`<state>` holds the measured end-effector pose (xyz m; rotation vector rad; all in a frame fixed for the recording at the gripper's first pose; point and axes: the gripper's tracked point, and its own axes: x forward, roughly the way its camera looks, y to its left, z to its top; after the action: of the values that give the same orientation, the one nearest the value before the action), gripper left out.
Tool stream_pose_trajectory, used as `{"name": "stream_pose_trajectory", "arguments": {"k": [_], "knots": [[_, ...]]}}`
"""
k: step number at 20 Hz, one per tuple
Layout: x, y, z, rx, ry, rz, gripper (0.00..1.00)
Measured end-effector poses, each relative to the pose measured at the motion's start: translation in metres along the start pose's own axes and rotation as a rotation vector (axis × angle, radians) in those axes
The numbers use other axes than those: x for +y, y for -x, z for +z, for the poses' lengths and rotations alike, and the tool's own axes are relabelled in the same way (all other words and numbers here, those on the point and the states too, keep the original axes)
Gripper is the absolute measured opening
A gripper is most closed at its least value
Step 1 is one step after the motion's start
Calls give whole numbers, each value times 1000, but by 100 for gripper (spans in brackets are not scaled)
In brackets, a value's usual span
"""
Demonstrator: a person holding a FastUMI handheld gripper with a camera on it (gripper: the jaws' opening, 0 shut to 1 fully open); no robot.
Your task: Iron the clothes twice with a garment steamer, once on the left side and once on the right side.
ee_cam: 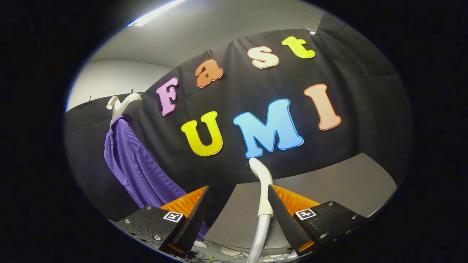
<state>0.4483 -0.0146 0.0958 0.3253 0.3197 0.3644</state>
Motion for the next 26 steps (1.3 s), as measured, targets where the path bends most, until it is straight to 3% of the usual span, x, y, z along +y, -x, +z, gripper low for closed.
{"name": "stream_pose_trajectory", "arguments": {"k": [2,8,13,19,26], "knots": [[-12,-23,-5,43,-39,29,95],[-63,-75,-20,157,-209,-15,93],[-72,-113,-33,251,-373,68,93],[-81,-130,-53,319,-508,136,83],[-73,-132,-83,427,-601,202,59]]}}
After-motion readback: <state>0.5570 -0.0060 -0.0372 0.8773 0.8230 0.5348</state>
